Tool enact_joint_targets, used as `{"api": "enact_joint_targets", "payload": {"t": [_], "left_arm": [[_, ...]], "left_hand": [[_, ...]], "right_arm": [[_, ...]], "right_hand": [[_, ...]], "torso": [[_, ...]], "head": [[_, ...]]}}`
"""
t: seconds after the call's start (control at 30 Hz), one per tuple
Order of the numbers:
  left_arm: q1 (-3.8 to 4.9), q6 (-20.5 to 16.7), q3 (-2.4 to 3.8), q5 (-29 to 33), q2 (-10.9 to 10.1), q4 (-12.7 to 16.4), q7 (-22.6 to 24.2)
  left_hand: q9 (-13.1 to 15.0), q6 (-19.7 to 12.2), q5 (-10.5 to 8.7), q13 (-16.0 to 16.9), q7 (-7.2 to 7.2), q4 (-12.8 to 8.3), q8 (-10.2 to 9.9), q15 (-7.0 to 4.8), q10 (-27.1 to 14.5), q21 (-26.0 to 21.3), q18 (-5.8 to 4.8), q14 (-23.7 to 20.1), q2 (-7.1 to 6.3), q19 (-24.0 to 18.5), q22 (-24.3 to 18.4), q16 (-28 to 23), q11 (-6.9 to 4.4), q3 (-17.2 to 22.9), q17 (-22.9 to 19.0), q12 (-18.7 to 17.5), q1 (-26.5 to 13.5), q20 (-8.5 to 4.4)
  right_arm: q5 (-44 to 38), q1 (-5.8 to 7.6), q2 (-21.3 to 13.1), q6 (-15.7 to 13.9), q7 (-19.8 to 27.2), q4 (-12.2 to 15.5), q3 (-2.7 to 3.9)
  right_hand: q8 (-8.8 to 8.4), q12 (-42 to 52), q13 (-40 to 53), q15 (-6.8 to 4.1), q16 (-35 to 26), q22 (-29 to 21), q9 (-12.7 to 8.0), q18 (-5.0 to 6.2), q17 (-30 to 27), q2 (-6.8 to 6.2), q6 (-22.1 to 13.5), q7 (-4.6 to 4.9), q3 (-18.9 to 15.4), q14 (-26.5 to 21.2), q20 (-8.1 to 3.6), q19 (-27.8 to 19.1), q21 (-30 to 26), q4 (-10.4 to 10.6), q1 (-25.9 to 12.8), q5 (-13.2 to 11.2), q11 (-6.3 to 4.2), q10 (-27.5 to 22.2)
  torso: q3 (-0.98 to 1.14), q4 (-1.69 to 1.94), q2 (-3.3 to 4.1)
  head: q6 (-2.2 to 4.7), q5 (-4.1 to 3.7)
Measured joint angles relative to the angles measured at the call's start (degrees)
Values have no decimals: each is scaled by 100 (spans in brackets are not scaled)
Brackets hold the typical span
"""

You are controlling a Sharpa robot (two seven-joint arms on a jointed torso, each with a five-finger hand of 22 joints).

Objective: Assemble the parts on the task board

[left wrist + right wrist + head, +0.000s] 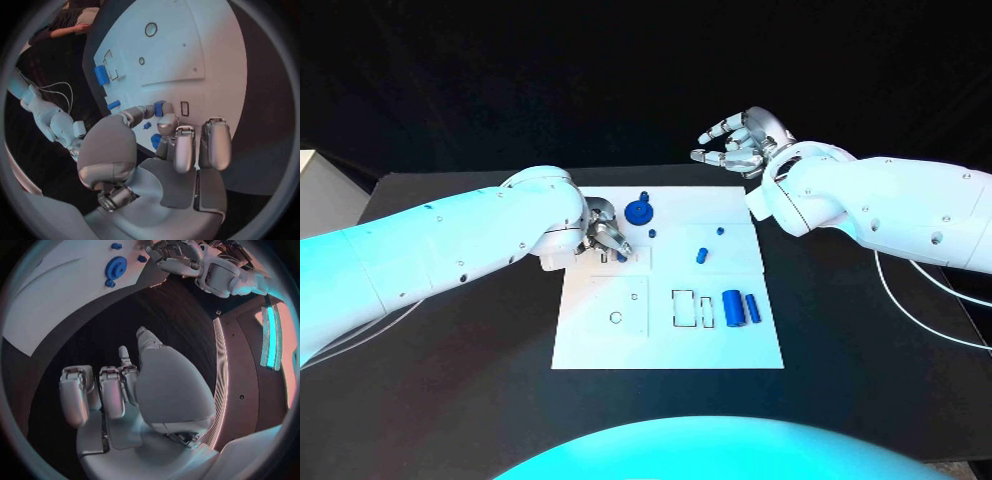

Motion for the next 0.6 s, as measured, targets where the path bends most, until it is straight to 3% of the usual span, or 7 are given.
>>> {"api": "enact_joint_targets", "payload": {"t": [0.2,0.37,0.6], "left_arm": [[-2,9,0,0,5,-15,-2],[-6,9,-1,0,5,-23,-7],[-15,3,-4,0,4,-26,-7]], "left_hand": [[-32,45,-3,-9,-45,-182,-80,0,1,0,0,0,-52,0,0,0,-1,17,0,0,-113,0],[-52,139,-24,5,-135,36,-111,0,10,0,0,0,-83,21,-1,0,-12,-261,0,0,-188,-21],[-71,208,-22,10,-149,284,-160,0,-17,0,0,0,-84,21,-1,0,9,-588,0,-20,-235,-21]], "right_arm": [[1,0,0,5,1,-2,0],[2,0,1,8,2,-2,0],[2,0,-1,10,3,-2,0]], "right_hand": [[0,0,0,0,0,0,0,0,0,0,0,0,0,0,0,0,0,0,0,0,0,0],[0,0,-1,0,0,-1,0,0,0,0,0,0,0,0,0,0,-23,0,0,0,4,-39],[0,0,-1,0,0,-1,0,0,0,0,0,0,0,0,0,0,-23,0,0,0,3,-39]], "torso": [[-1,1,-4],[-1,2,-5],[-1,2,-5]], "head": [[-2,-1],[3,-4],[12,-9]]}}
